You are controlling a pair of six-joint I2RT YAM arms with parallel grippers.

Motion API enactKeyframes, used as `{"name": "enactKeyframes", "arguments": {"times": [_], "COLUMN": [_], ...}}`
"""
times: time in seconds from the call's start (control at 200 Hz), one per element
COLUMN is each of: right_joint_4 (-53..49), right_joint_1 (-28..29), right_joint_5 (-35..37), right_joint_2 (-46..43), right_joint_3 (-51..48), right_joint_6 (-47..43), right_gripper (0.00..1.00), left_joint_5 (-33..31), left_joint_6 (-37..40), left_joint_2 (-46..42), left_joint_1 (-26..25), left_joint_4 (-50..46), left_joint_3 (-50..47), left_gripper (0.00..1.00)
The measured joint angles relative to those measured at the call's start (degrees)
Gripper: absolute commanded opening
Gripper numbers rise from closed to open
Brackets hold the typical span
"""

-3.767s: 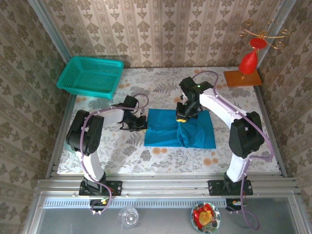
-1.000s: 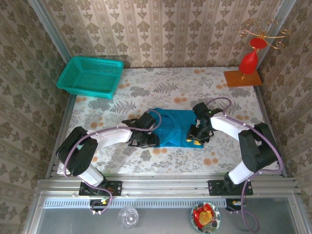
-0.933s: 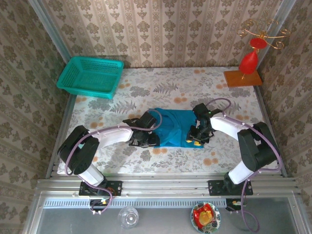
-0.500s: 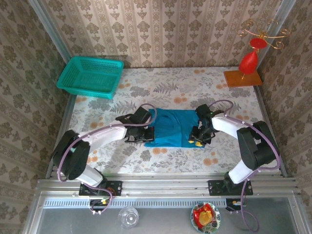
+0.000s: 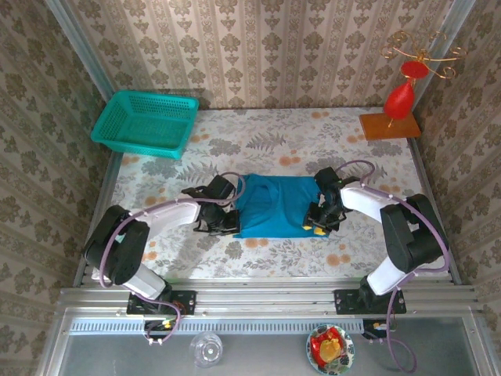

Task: Fold the inside-out t-shirt
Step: Smooth out the T-shirt at the center of the table.

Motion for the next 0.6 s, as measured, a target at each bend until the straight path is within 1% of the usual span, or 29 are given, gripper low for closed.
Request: {"name": "enactKeyframes", "arguments": {"times": [0.12,0.245,0.375,0.475,0.6], "right_joint_4": [-0.9,-2.6,-3.6,-4.0,-4.8], "right_joint_1": [-0.2,-0.4,-0.5,-0.6,-0.7], "right_joint_5": [0.1,0.8,1.2,1.4,1.6], "right_joint_2": [-1.8,-4.7,-6.6,-6.8,-6.7], "right_joint_3": [0.2,2.2,5.4,7.0,8.6], "right_joint_6": [0.0,-0.2,-1.3,-2.0,-3.1], "right_gripper": [0.38,0.39,0.39,0.39,0.39], "left_joint_5": [-0.3,-0.9,-1.3,-1.0,-0.6], "left_joint_6": [1.1,2.9,4.9,6.2,7.0], "left_joint_2": [-0.3,-3.8,-7.6,-8.4,-8.5], "left_joint_1": [0.8,3.6,5.7,5.8,5.7], "left_joint_4": [-2.6,-5.9,-8.0,-7.8,-7.4], "left_joint_3": [1.3,3.9,8.2,10.7,10.8], "left_gripper": [0.18,0.22,0.22,0.22,0.22]}}
